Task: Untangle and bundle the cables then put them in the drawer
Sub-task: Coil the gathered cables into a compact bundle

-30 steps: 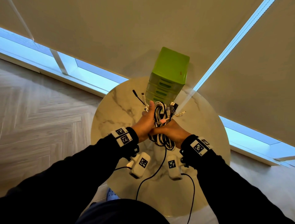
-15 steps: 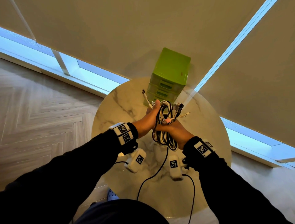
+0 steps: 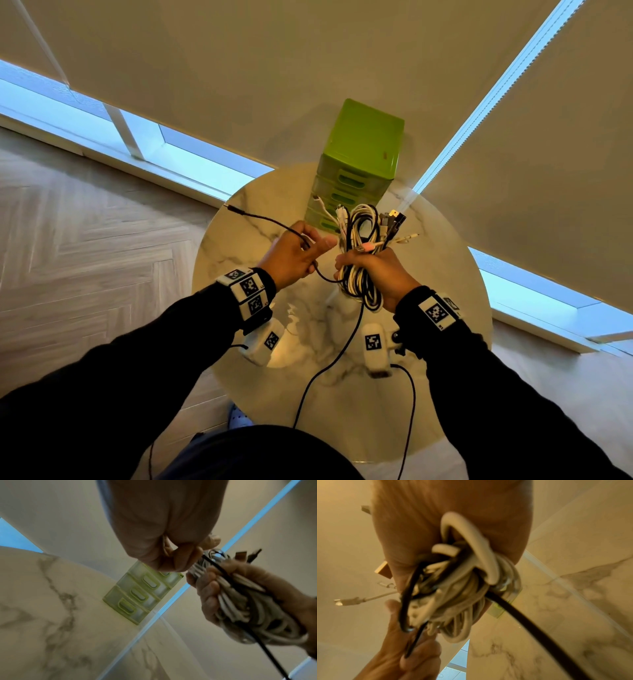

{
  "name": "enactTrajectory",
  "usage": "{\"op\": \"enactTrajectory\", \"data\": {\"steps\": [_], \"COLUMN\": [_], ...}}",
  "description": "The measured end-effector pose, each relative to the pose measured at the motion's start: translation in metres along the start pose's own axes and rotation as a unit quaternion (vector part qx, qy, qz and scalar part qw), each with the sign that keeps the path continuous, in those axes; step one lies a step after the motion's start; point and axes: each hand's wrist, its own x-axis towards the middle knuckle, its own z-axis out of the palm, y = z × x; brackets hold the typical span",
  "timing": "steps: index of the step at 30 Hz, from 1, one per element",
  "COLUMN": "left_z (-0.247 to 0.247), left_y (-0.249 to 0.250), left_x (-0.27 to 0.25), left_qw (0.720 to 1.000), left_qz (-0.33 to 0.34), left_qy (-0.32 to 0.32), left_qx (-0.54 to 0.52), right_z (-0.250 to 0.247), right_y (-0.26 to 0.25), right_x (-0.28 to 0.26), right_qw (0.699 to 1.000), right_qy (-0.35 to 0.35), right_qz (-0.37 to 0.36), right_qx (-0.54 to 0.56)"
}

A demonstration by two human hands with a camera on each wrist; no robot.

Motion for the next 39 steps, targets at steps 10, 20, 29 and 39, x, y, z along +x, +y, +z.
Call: {"op": "enactTrajectory", "data": {"steps": [10, 20, 29, 39], "left_z": [0.015, 0.026, 0.008, 0.003], "left_y": [0.002, 0.002, -0.009, -0.015], "left_x": [-0.007, -0.005, -0.017, -0.006], "left_qw": [0.989, 0.986, 0.968, 0.919], "left_qz": [0.036, -0.027, 0.162, 0.294], "left_qy": [0.057, 0.001, -0.007, -0.006], "left_qx": [-0.133, -0.165, 0.193, 0.262], "right_z": [0.008, 0.016, 0.005, 0.007], "right_y": [0.003, 0.006, 0.009, 0.008], "right_x": [0.003, -0.001, 0.009, 0.011], "right_qw": [0.997, 0.996, 0.986, 0.981], "right_qy": [0.068, 0.058, 0.084, 0.056], "right_qz": [0.001, -0.037, -0.008, 0.016], "right_qx": [0.026, 0.053, 0.14, 0.185]}}
